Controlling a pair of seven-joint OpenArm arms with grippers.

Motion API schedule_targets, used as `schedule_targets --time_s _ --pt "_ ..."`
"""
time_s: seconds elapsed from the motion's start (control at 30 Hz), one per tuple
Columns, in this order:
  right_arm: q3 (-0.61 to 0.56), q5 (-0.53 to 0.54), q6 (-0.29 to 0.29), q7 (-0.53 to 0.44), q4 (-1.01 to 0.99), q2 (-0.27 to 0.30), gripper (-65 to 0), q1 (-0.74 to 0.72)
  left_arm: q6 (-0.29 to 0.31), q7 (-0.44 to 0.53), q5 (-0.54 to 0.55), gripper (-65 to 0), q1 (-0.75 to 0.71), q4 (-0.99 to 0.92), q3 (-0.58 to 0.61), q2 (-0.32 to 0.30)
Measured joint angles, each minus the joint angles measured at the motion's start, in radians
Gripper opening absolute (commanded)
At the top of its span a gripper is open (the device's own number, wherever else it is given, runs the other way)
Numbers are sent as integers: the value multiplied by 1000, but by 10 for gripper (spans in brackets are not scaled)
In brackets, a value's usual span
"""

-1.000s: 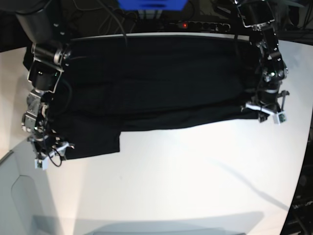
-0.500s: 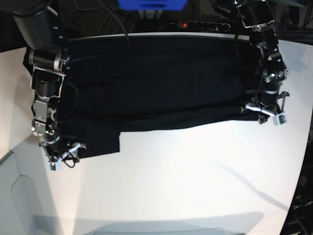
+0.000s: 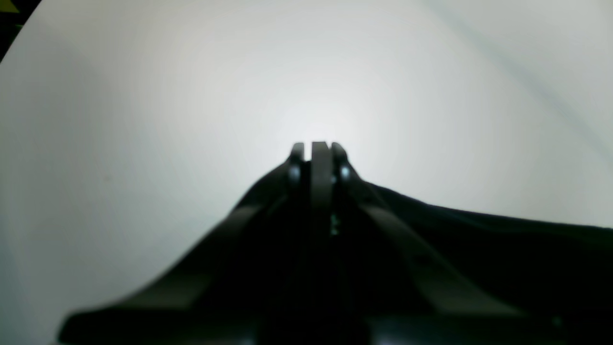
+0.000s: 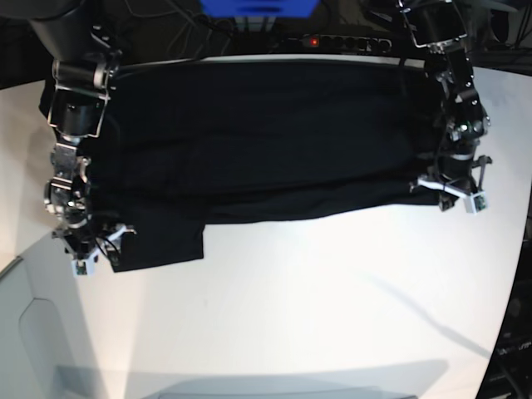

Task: Fold the T-shirt properly
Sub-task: 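Move the right gripper to the hanging sleeve and grasp it, then pull both grippers back toward the robot, straightening the folded shirt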

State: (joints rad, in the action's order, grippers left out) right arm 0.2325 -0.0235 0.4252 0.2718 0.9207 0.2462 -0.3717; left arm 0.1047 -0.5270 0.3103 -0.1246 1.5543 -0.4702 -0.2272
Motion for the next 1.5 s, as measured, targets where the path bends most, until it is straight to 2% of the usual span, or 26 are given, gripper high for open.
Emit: schedule_targets --time_s 0.27,0.33,0.53,0.6,0.63,0.73,0.87,1.0,1.2,1.37,1.5 --pt "0 6 0 60 47 -3 -306 45 0 0 -1 -649 0 -1 0 0" --pt "1 26 0 26 47 -4 -306 72 0 0 0 -649 0 -1 0 0" --pt "-1 29 0 20 47 -3 -328 82 0 0 0 -649 0 -1 0 -2" --pt "-1 29 0 14 47 -2 -383 87 0 0 0 -649 0 -1 0 -3" --pt "-1 29 0 17 47 -2 -431 87 0 0 0 -649 0 -1 0 -3" --pt "-5 32 0 16 47 -3 -650 87 0 0 0 -649 0 -1 0 -3" --pt "-4 26 1 47 68 -3 -650 84 0 -1 0 -649 0 5 0 -2" --pt "-3 5 3 84 198 -1 -650 123 0 -4 0 -649 -3 34 0 -2" --pt "1 5 7 210 584 0 -650 269 1 0 1 -649 -21 113 0 -3" --pt "0 9 15 275 887 -6 -650 444 1 -2 4 -649 -71 172 0 -2" --pt "8 17 15 262 1045 -26 -650 582 1 0 8 -649 -98 215 -2 -3"
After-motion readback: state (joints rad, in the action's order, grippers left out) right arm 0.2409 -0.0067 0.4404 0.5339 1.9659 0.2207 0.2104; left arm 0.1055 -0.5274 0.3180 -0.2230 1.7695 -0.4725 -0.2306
